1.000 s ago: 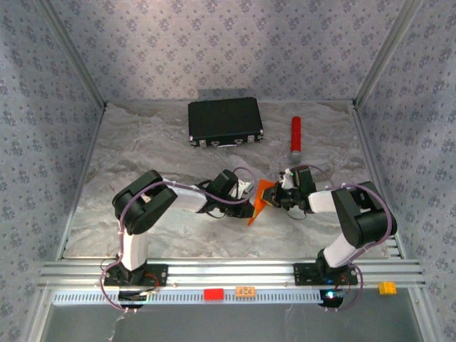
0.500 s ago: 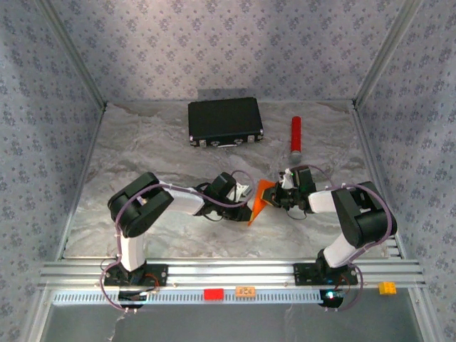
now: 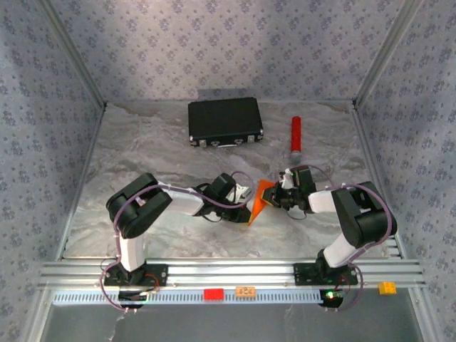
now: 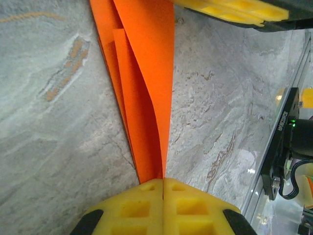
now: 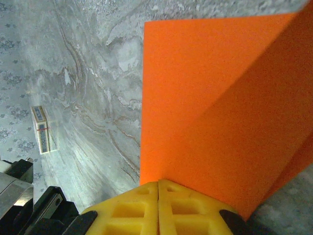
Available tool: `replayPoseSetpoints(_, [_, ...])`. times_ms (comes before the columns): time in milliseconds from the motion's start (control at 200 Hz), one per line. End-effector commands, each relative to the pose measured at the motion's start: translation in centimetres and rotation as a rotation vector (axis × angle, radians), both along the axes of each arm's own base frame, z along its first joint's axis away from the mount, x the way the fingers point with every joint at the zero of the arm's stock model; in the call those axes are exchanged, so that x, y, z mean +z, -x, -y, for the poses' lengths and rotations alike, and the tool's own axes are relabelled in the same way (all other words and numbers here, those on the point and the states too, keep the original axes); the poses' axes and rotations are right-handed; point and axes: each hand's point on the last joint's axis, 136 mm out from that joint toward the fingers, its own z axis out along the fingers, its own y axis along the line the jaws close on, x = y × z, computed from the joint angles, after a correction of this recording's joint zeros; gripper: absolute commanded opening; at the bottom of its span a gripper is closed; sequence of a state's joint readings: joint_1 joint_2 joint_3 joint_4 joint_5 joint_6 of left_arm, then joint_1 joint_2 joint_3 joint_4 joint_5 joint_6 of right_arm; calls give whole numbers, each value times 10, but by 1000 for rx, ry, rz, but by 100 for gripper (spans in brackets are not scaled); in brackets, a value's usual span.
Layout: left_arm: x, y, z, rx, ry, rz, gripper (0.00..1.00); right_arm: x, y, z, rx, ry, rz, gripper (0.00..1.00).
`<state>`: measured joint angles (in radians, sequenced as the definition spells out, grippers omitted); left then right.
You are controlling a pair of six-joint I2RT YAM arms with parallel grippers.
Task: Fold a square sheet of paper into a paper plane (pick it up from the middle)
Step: Fold the wing for the fifth time at the center of the table.
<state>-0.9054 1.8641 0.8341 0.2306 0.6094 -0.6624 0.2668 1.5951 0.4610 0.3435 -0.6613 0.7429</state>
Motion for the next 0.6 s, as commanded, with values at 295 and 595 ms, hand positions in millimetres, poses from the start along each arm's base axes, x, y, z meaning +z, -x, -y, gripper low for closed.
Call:
replayPoseSetpoints(295, [-36, 52, -45, -63, -216, -158, 2, -34, 13, 21, -51, 136, -90, 10])
replayPoseSetpoints(595, [-22, 48, -42, -51, -197, -117, 3, -33, 14, 20, -47, 133, -89, 10])
